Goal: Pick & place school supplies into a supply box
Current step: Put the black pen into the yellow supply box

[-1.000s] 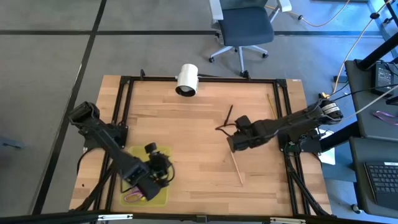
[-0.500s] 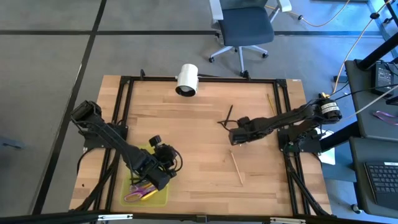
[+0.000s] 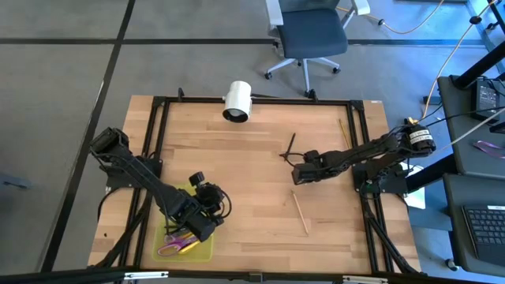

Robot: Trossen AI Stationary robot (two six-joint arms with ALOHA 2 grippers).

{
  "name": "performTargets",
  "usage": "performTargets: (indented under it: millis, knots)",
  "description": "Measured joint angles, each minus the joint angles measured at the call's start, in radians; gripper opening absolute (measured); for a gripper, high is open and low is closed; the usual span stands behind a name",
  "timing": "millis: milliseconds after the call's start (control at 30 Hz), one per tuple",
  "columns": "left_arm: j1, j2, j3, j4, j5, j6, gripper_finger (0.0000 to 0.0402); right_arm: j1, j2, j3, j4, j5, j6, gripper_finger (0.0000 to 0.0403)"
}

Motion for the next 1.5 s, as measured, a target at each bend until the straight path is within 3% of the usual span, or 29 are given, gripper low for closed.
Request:
performTargets:
  millis: [200, 467, 667, 767, 900, 1033, 1167, 1367, 1500]
  knots:
    - [0.0, 0.0, 0.0, 0.001, 0.0, 0.0, 0.0134, 0.0, 0.0, -0.009, -0.01, -0.004, -0.005, 0.0106]
    - [0.0, 0.0, 0.0, 0.002, 0.034, 0.03, 0.0135, 0.001, 0.003, -0.005, -0.018, -0.001, -0.138, 0.004]
    - [0.008, 0.0, 0.0, 0.011, 0.028, 0.071, 0.0128, 0.016, 0.009, 0.041, -0.043, 0.004, -0.248, 0.0038]
    - [0.007, 0.0, -0.002, 0.048, -0.023, 0.12, 0.0124, 0.047, 0.008, 0.097, -0.032, 0.01, -0.299, 0.004]
    - [0.007, -0.004, -0.046, 0.144, -0.043, 0.182, 0.0114, 0.113, 0.008, 0.183, -0.031, 0.096, -0.369, 0.0036]
    - [0.018, -0.006, -0.143, 0.392, -0.018, 0.267, 0.0097, 0.198, 0.008, 0.292, -0.002, 0.195, -0.451, 0.0039]
    - [0.043, -0.006, -0.279, 0.804, 0.042, 0.404, 0.0079, 0.288, 0.006, 0.365, 0.158, 0.267, -0.602, 0.0041]
    - [0.071, -0.006, -0.475, 1.447, 0.141, 0.688, 0.006, 0.404, 0.006, 0.376, 0.462, 0.276, -0.819, 0.004]
    - [0.075, -0.006, -0.529, 1.7, 0.214, 0.89, 0.0053, 0.457, 0.019, 0.376, 0.567, 0.356, -0.901, 0.0042]
